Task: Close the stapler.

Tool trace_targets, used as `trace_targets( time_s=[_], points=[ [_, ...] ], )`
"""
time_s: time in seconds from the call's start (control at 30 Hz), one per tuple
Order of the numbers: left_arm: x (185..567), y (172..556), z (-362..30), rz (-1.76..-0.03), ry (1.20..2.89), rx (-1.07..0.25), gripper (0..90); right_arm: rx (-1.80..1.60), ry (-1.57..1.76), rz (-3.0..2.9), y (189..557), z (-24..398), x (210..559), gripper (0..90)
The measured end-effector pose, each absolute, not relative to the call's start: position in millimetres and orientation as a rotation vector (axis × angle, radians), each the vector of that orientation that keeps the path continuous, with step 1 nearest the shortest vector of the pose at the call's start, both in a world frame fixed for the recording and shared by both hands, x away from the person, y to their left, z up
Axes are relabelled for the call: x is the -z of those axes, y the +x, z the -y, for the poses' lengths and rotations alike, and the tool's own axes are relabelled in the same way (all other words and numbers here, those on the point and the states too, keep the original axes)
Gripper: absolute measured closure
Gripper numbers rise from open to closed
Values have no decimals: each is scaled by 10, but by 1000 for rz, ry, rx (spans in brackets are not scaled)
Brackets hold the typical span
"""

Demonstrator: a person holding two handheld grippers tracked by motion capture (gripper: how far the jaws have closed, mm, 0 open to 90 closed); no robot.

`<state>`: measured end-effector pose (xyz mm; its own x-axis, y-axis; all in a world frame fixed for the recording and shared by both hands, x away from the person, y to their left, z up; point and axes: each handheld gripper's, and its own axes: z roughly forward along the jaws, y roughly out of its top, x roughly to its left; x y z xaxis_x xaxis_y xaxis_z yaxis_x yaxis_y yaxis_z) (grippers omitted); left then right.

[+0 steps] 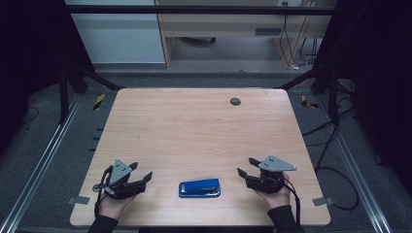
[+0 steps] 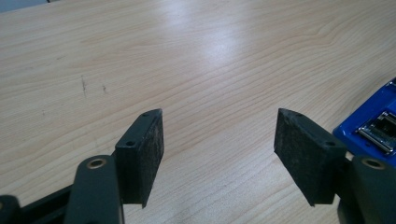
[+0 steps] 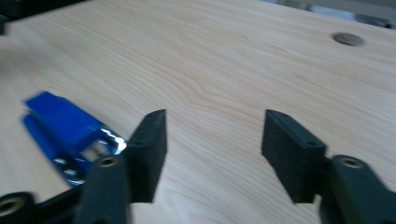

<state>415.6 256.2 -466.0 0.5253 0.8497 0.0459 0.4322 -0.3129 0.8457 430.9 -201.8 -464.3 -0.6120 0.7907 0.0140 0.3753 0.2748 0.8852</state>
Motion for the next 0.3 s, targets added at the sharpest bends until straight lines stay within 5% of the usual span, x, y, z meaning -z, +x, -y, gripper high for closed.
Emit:
trace_targets(
  time_s=[0.3],
  points=[
    [4724, 4209, -2586, -1094, 1976, -632, 248, -1105, 1168, -2091, 4419, 2410, 4783, 246]
  ],
)
